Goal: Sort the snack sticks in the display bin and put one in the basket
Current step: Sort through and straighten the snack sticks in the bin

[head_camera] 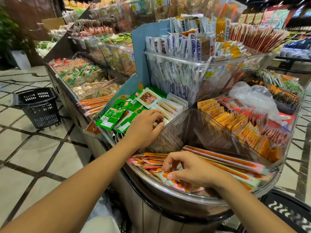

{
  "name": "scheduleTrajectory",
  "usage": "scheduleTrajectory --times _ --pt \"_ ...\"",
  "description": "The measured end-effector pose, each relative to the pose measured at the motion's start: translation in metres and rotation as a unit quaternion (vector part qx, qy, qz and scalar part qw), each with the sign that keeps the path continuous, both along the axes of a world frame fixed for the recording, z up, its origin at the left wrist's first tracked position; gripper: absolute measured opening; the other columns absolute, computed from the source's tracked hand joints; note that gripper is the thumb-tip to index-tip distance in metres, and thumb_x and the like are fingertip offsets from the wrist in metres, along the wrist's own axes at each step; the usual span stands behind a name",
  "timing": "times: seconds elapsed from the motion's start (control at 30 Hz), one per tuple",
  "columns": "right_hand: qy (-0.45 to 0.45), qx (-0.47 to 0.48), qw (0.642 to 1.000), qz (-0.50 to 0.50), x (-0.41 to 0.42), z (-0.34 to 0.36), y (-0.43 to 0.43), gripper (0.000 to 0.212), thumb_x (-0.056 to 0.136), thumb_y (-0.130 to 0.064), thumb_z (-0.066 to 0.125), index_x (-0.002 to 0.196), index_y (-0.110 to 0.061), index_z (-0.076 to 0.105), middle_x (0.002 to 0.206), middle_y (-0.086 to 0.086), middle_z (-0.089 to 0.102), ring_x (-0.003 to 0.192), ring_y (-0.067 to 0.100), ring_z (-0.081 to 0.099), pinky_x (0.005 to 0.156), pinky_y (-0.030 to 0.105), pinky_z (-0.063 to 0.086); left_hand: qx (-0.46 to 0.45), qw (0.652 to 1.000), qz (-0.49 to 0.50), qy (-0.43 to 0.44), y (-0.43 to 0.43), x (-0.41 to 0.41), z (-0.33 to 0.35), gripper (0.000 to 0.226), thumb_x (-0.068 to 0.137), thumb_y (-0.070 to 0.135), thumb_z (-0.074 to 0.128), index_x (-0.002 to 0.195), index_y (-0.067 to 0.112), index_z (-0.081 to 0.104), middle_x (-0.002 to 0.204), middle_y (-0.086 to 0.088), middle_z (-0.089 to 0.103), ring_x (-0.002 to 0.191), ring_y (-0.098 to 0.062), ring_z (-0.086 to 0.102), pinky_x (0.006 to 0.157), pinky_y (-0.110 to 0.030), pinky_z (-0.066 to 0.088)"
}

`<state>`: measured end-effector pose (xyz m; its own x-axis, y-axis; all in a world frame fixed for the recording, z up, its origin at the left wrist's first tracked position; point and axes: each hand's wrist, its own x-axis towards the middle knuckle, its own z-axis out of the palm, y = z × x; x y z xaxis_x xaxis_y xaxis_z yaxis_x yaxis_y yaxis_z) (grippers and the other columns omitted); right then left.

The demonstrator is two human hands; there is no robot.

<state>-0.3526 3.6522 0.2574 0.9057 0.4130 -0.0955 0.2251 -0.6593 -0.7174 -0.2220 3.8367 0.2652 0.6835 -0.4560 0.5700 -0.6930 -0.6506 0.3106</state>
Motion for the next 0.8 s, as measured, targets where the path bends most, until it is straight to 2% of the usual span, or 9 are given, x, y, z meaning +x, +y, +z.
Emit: scheduleTrajectory --times 0.1,0.2,0.37,0.43,0.5,0.57,0.67,0.73,0.8 --pt "-0.031 -0.017 0.999 0.008 -0.001 0.002 0.002 0.025 0.090 -0.026 0.073 0.111 -0.039 0.068 0.109 -0.019 0.063 0.106 0.002 0.059 0.096 0.031 0.052 0.001 1.000 -0.001 0.001 0.000 0.001 0.000 0.029 0.099 0.037 0.055 0.122 0.023 0.067 0.131 0.007 0.060 0.121 -0.013 0.050 0.105 -0.035 0.042" --pt "-0.062 0.000 0.998 0.016 -0.002 0.007 0.004 0.020 0.089 -0.026 0.073 0.105 -0.037 0.073 0.104 -0.015 0.059 0.100 0.006 0.058 0.094 0.034 0.050 0.000 1.000 -0.001 -0.002 0.000 0.001 0.000 0.028 0.099 0.037 0.055 0.121 0.023 0.067 0.130 0.007 0.061 0.120 -0.013 0.050 0.104 -0.035 0.042" --pt "-0.145 0.167 0.974 -0.055 -0.009 0.038 0.002 0.015 0.084 -0.014 0.079 0.092 -0.026 0.073 0.091 0.003 0.067 0.083 0.025 0.064 0.079 0.046 0.055 0.007 1.000 0.003 -0.003 0.000 0.000 0.001 0.028 0.099 0.037 0.055 0.120 0.023 0.066 0.129 0.008 0.061 0.118 -0.014 0.050 0.101 -0.037 0.044" --pt "-0.174 0.260 0.943 -0.111 -0.010 0.055 -0.005 0.015 0.081 -0.009 0.080 0.088 -0.020 0.072 0.081 0.007 0.070 0.072 0.025 0.064 0.070 0.039 0.056 0.011 1.000 0.004 -0.005 -0.001 0.000 0.002 0.028 0.099 0.038 0.055 0.120 0.023 0.066 0.129 0.008 0.060 0.118 -0.014 0.050 0.101 -0.036 0.044" --pt "-0.213 0.313 0.911 -0.161 -0.010 0.070 -0.013 0.013 0.082 -0.006 0.078 0.084 -0.016 0.070 0.070 0.000 0.067 0.062 0.012 0.060 0.059 0.025 0.051 0.016 1.000 0.005 -0.010 -0.002 -0.001 0.002 0.028 0.100 0.038 0.054 0.121 0.023 0.066 0.129 0.009 0.060 0.118 -0.013 0.050 0.101 -0.035 0.044" --pt "-0.245 0.328 0.889 -0.204 -0.012 0.081 -0.021 0.013 0.086 -0.004 0.075 0.083 -0.011 0.065 0.065 0.000 0.062 0.056 0.009 0.055 0.054 0.019 0.045 0.021 1.000 0.004 -0.018 -0.003 -0.001 0.003 0.029 0.099 0.039 0.050 0.117 0.023 0.067 0.125 0.009 0.061 0.115 -0.013 0.052 0.099 -0.035 0.046" --pt "-0.283 0.311 0.873 -0.248 -0.018 0.091 -0.030 0.018 0.090 -0.007 0.072 0.080 -0.011 0.058 0.060 0.002 0.057 0.054 0.015 0.052 0.052 0.024 0.044 0.064 0.996 0.004 -0.057 -0.006 -0.005 0.008 0.035 0.095 0.041 0.041 0.106 0.022 0.069 0.114 0.008 0.065 0.103 -0.016 0.058 0.088 -0.038 0.051" --pt "-0.286 0.302 0.870 -0.264 -0.021 0.095 -0.034 0.020 0.092 -0.012 0.071 0.080 -0.012 0.056 0.057 0.000 0.057 0.053 0.019 0.053 0.051 0.031 0.045 0.080 0.992 0.002 -0.100 -0.011 -0.009 0.012 0.030 0.094 0.034 0.046 0.102 0.019 0.070 0.112 0.003 0.067 0.100 -0.023 0.062 0.084 -0.040 0.052" --pt "-0.297 0.289 0.865 -0.284 -0.023 0.097 -0.037 0.021 0.094 -0.018 0.070 0.080 -0.010 0.056 0.059 0.000 0.059 0.053 0.019 0.058 0.053 0.033 0.049 0.037 0.992 -0.022 -0.115 -0.024 -0.025 0.020 0.026 0.092 0.033 0.053 0.103 0.017 0.070 0.109 0.001 0.069 0.100 -0.023 0.063 0.086 -0.039 0.052"
